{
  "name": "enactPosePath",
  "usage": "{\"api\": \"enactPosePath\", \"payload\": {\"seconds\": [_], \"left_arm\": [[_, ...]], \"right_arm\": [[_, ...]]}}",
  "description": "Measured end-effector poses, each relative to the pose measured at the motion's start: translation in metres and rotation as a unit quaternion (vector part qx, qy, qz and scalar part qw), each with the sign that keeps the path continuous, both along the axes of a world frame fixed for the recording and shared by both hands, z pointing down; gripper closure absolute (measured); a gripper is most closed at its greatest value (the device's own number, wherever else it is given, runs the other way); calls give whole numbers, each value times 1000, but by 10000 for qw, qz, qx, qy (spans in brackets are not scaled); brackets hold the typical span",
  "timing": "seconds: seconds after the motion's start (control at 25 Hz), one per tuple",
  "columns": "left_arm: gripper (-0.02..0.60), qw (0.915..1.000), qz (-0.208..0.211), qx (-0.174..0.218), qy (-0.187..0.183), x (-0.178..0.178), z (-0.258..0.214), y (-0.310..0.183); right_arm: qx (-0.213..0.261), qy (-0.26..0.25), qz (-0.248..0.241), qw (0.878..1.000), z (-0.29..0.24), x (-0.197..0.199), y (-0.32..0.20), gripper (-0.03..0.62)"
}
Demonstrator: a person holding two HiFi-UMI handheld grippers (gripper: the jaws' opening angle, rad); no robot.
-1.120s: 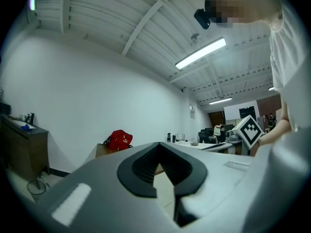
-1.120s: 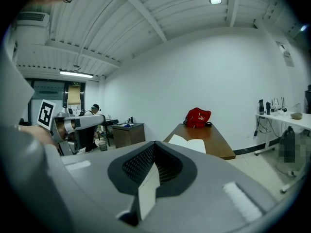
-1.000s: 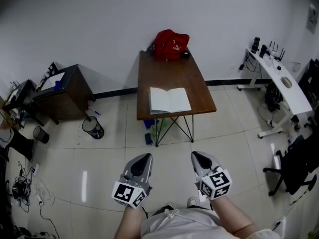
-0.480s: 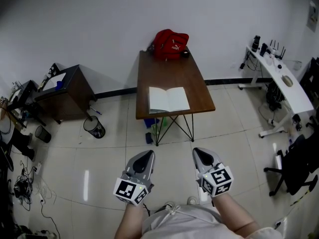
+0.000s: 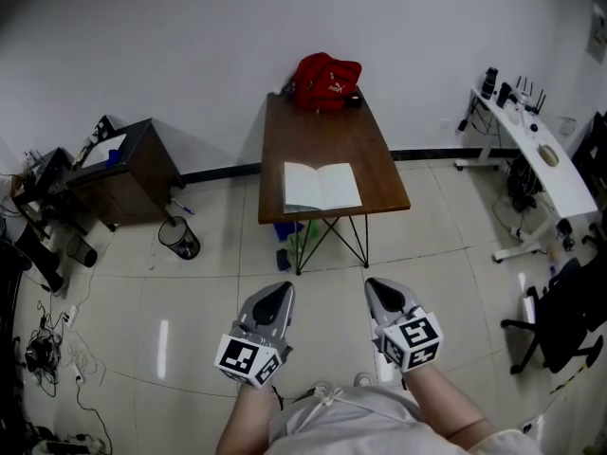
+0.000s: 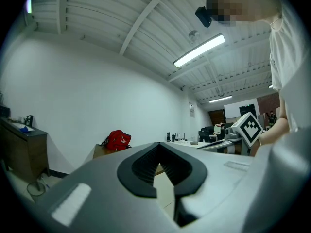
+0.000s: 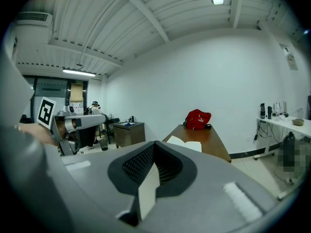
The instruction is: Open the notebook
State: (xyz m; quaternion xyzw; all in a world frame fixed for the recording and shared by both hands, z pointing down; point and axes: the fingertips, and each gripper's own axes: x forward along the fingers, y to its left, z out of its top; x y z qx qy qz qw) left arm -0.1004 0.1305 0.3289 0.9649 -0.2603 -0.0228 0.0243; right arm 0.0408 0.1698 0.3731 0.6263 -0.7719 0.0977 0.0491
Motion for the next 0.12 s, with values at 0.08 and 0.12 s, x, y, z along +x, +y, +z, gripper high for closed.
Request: {"api": "enactPosePath", "payload": {"seconds": [0.08,0.12], "left_arm": [[588,10000,-19,-15,2,-1,1,-1],[588,10000,-29,-24,4,-1,2,-1]], "right_arm": [[-10,3,-9,10000,1,0,0,586],[-14,6,-11,10000,2,0,-1,586]]}}
